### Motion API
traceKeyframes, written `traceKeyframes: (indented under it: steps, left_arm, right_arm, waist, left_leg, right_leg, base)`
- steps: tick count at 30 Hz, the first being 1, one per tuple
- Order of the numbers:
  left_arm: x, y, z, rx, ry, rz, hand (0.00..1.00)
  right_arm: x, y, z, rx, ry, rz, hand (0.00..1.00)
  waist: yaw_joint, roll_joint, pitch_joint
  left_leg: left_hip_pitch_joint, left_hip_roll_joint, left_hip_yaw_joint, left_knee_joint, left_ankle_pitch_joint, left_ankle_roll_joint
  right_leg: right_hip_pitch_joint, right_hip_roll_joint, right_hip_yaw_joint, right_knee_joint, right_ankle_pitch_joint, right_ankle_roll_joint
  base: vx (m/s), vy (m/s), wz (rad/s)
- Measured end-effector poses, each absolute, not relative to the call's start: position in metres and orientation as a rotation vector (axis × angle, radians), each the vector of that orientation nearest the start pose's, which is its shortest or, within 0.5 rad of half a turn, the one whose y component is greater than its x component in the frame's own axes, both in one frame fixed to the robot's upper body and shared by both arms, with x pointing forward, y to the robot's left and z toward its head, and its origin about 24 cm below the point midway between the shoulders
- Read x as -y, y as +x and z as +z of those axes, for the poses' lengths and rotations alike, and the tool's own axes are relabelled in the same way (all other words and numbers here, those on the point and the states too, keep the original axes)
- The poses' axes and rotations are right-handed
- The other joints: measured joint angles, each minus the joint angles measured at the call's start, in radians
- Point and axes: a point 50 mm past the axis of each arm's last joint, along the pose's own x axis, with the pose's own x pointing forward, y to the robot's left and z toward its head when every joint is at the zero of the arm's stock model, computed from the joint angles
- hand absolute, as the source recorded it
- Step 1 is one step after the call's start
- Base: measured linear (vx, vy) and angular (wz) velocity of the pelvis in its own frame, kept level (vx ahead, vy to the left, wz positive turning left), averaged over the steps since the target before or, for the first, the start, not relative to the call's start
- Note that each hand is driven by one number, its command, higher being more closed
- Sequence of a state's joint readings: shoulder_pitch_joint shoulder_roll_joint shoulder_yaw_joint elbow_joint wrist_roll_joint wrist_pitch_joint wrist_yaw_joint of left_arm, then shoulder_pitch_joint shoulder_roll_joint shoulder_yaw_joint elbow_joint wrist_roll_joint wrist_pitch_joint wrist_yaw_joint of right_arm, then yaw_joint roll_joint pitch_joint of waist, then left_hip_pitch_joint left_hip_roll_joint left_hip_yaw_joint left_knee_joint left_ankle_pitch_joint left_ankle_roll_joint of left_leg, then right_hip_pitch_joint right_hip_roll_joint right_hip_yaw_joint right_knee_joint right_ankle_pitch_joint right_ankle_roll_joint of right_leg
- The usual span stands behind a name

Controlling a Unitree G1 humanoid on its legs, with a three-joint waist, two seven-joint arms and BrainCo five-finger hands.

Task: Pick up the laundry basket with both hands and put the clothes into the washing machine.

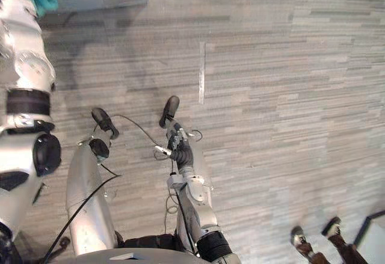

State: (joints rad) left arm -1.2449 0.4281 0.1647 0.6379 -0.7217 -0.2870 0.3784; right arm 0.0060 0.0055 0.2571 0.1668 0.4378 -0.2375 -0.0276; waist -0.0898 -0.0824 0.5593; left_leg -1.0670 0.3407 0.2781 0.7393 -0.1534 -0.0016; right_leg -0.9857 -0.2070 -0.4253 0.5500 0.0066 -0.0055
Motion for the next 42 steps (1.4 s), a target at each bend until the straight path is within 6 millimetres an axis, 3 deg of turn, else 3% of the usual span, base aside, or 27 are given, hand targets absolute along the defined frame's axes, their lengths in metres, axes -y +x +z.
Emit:
traceKeyframes:
  steps: [2, 5, 8, 15, 21, 22, 25, 28, 31, 33, 35, 37, 39, 42]
  left_arm:
    - [-0.224, 0.360, 0.381, 0.893, -0.596, 0.258, 1.00]
    - [-0.220, 0.350, 0.408, 0.956, -0.530, 0.217, 1.00]
    - [-0.206, 0.337, 0.441, 1.022, -0.401, 0.145, 1.00]
    - [-0.189, 0.331, 0.462, 1.037, -0.220, 0.141, 1.00]
    - [-0.179, 0.318, 0.504, 1.030, -0.046, 0.120, 1.00]
    - [-0.180, 0.314, 0.510, 1.034, 0.013, 0.157, 0.00]
    - [-0.190, 0.311, 0.513, 1.029, 0.154, 0.288, 0.00]
    - [-0.193, 0.312, 0.512, 1.012, 0.130, 0.333, 0.00]
    - [-0.185, 0.304, 0.524, 1.014, -0.126, 0.171, 0.00]
    - [-0.180, 0.286, 0.541, 1.066, -0.300, 0.092, 0.00]
    - [-0.188, 0.266, 0.555, 1.130, -0.408, 0.094, 0.00]
    - [-0.204, 0.259, 0.558, 1.154, -0.439, 0.137, 0.00]
    - [-0.210, 0.257, 0.558, 1.162, -0.383, 0.187, 0.00]
    - [-0.201, 0.260, 0.557, 1.180, -0.149, 0.322, 0.00]
  right_arm:
    - [0.106, 0.245, 0.028, 0.042, 0.487, 0.096, 0.00]
    - [0.116, 0.242, 0.033, 0.079, 0.502, 0.065, 0.00]
    - [0.121, 0.242, 0.037, 0.102, 0.532, 0.048, 0.00]
    - [0.134, 0.243, 0.044, 0.143, 0.557, 0.024, 0.00]
    - [0.161, 0.242, 0.050, 0.174, 0.597, -0.013, 0.00]
    - [0.163, 0.242, 0.055, 0.189, 0.618, -0.006, 0.00]
    - [0.163, 0.241, 0.066, 0.233, 0.663, 0.013, 0.00]
    - [0.165, 0.240, 0.071, 0.257, 0.712, 0.017, 0.00]
    - [0.171, 0.240, 0.071, 0.247, 0.693, 0.015, 0.00]
    - [0.177, 0.239, 0.073, 0.243, 0.652, 0.021, 0.00]
    - [0.183, 0.231, 0.076, 0.242, 0.615, 0.033, 0.00]
    - [0.187, 0.224, 0.075, 0.227, 0.591, 0.037, 0.00]
    - [0.192, 0.219, 0.070, 0.204, 0.581, 0.017, 0.00]
    - [0.194, 0.217, 0.064, 0.174, 0.575, 0.013, 0.00]
  waist:
    - [0.002, 0.000, 0.000]
    - [0.004, 0.000, 0.000]
    - [0.001, 0.000, 0.000]
    - [0.007, 0.000, 0.000]
    - [0.008, 0.000, 0.000]
    - [0.010, 0.000, 0.000]
    - [0.011, 0.000, 0.000]
    - [0.021, 0.001, 0.000]
    - [0.023, 0.002, 0.000]
    - [0.025, 0.002, 0.000]
    - [0.030, 0.002, 0.000]
    - [0.030, 0.002, 0.000]
    - [0.032, 0.002, 0.000]
    - [0.035, 0.002, 0.000]
  left_leg:
    - [-0.045, 0.005, -0.004, 0.020, -0.002, 0.001]
    - [-0.088, 0.012, -0.003, 0.035, -0.011, -0.006]
    - [-0.139, 0.057, 0.042, 0.044, -0.012, 0.000]
    - [-0.188, 0.062, 0.073, 0.037, 0.002, 0.022]
    - [-0.221, 0.052, 0.081, 0.013, 0.007, 0.028]
    - [-0.231, 0.051, 0.081, 0.013, 0.007, 0.028]
    - [-0.248, 0.051, 0.083, 0.010, 0.008, 0.029]
    - [-0.272, 0.048, 0.083, 0.007, 0.011, 0.029]
    - [-0.289, 0.032, 0.085, -0.006, 0.021, 0.035]
    - [-0.294, 0.024, 0.085, -0.012, 0.028, 0.037]
    - [-0.294, 0.024, 0.085, -0.014, 0.028, 0.036]
    - [-0.293, 0.023, 0.083, -0.015, 0.030, 0.037]
    - [-0.293, 0.021, 0.082, -0.018, 0.034, 0.042]
    - [-0.291, 0.016, 0.079, -0.021, 0.039, 0.043]
  right_leg:
    - [-0.039, -0.005, -0.002, 0.018, -0.002, -0.001]
    - [-0.072, -0.007, -0.004, 0.022, -0.001, -0.001]
    - [-0.110, -0.008, -0.025, 0.014, 0.006, -0.005]
    - [-0.163, -0.013, -0.028, 0.002, 0.013, -0.002]
    - [-0.194, -0.011, -0.031, -0.032, 0.028, 0.004]
    - [-0.203, -0.011, -0.031, -0.032, 0.028, 0.003]
    - [-0.223, -0.011, -0.031, -0.032, 0.028, 0.003]
    - [-0.247, -0.013, -0.032, -0.032, 0.028, 0.003]
    - [-0.268, -0.024, -0.034, -0.032, 0.028, 0.003]
    - [-0.274, -0.031, -0.038, -0.032, 0.028, 0.003]
    - [-0.274, -0.030, -0.038, -0.034, 0.028, 0.003]
    - [-0.272, -0.030, -0.039, -0.035, 0.029, 0.003]
    - [-0.271, -0.030, -0.042, -0.036, 0.030, 0.001]
    - [-0.262, -0.032, -0.049, -0.045, 0.036, 0.001]
  base:
    - [0.03, 0.048, 0.01]
    - [0.01, 0.042, -0.03]
    - [0.01, 0.042, 0.02]
    - [0.02, 0.040, -0.01]
    - [0.00, 0.011, -0.02]
    - [0.00, 0.006, -0.04]
    - [-0.01, -0.005, -0.04]
    - [-0.01, -0.004, -0.01]
    - [-0.02, -0.003, 0.10]
    - [-0.03, -0.005, 0.10]
    - [-0.03, -0.015, 0.00]
    - [-0.02, -0.010, 0.00]
    - [-0.04, -0.016, 0.06]
    - [-0.04, -0.013, 0.06]
